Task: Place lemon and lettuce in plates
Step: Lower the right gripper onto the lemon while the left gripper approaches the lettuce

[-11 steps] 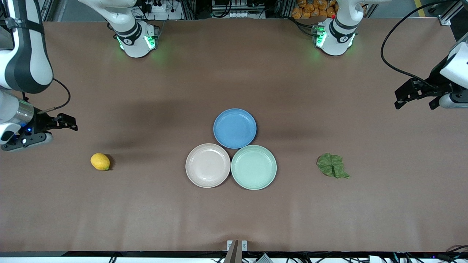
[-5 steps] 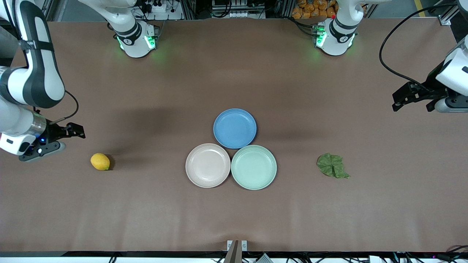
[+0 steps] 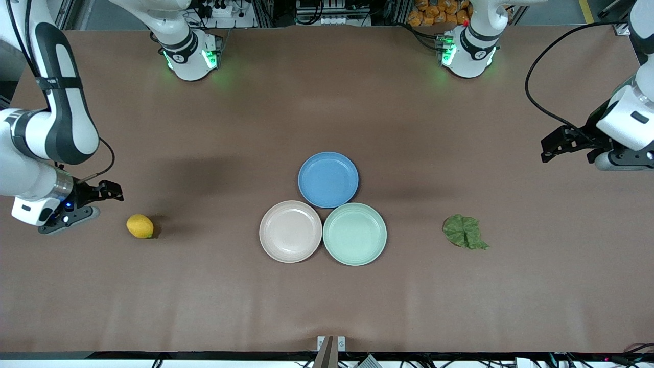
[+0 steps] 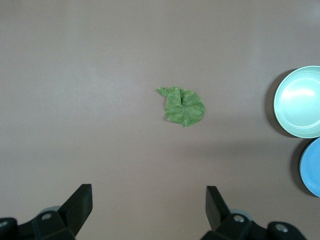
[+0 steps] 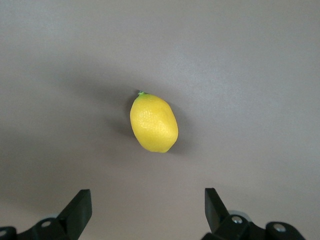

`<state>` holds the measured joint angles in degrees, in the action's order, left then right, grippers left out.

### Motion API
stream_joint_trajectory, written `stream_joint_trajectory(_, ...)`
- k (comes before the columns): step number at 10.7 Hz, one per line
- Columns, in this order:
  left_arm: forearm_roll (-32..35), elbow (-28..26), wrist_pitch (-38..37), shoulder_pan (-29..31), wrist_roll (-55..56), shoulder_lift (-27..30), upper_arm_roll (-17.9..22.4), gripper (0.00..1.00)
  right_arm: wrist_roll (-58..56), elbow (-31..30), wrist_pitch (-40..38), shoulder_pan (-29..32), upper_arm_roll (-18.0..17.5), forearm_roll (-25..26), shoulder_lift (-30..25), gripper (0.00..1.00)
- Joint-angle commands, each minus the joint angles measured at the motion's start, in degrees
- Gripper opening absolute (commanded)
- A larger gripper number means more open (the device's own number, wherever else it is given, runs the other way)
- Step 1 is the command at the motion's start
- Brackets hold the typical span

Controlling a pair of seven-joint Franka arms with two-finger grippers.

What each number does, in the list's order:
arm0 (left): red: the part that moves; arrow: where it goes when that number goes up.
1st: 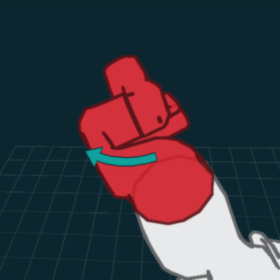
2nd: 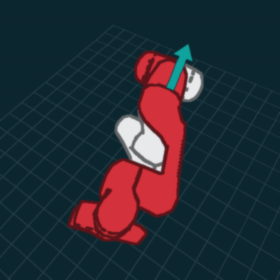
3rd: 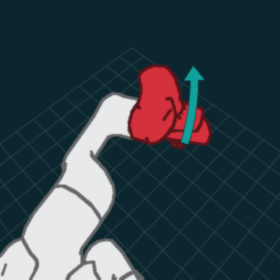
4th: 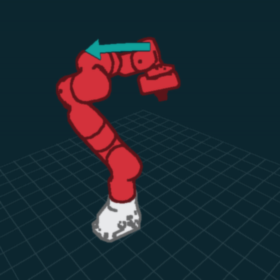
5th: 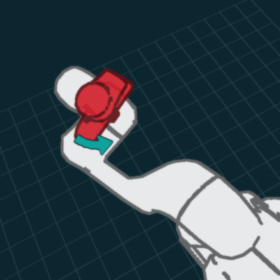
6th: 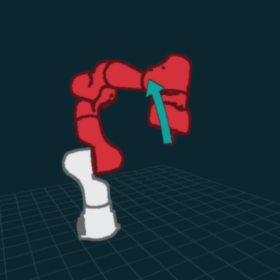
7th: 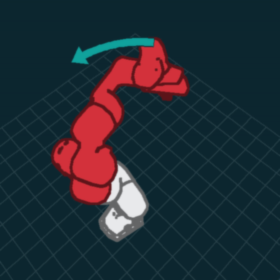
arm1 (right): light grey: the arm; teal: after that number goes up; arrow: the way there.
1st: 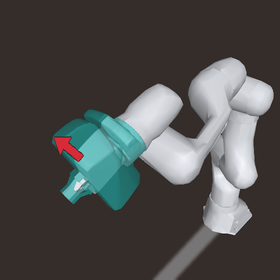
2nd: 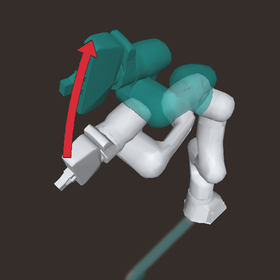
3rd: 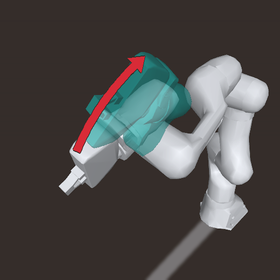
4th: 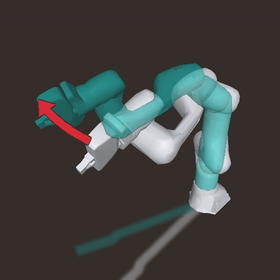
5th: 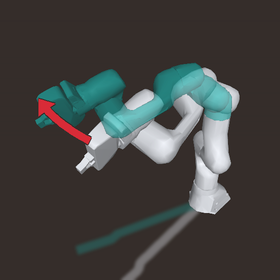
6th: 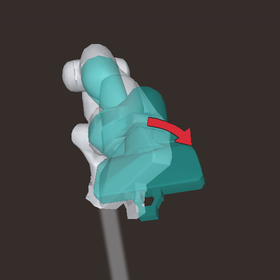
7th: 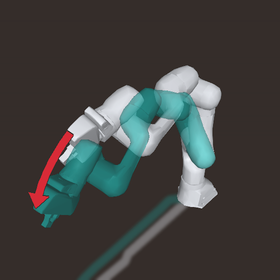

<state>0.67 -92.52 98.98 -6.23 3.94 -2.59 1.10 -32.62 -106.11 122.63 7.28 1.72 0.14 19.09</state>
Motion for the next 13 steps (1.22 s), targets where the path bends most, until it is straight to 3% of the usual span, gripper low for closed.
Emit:
stream_joint_trajectory(1,-1.0,1.4,-0.9,-0.2,-1.8,-1.7,0.0,1.0,-1.0,0.3,2.3,0.9,-0.7,0.6,1.9,1.0)
stream_joint_trajectory(4,-1.1,1.4,-0.9,-0.2,-1.8,-3.0,0.0,1.0,-1.0,-1.7,8.8,0.8,-0.7,0.6,4.0,1.0)
stream_joint_trajectory(13,-2.7,1.4,-0.1,-0.1,-1.8,-9.1,0.0,1.0,-1.0,-1.4,18.1,0.5,-0.8,0.6,10.9,1.0)
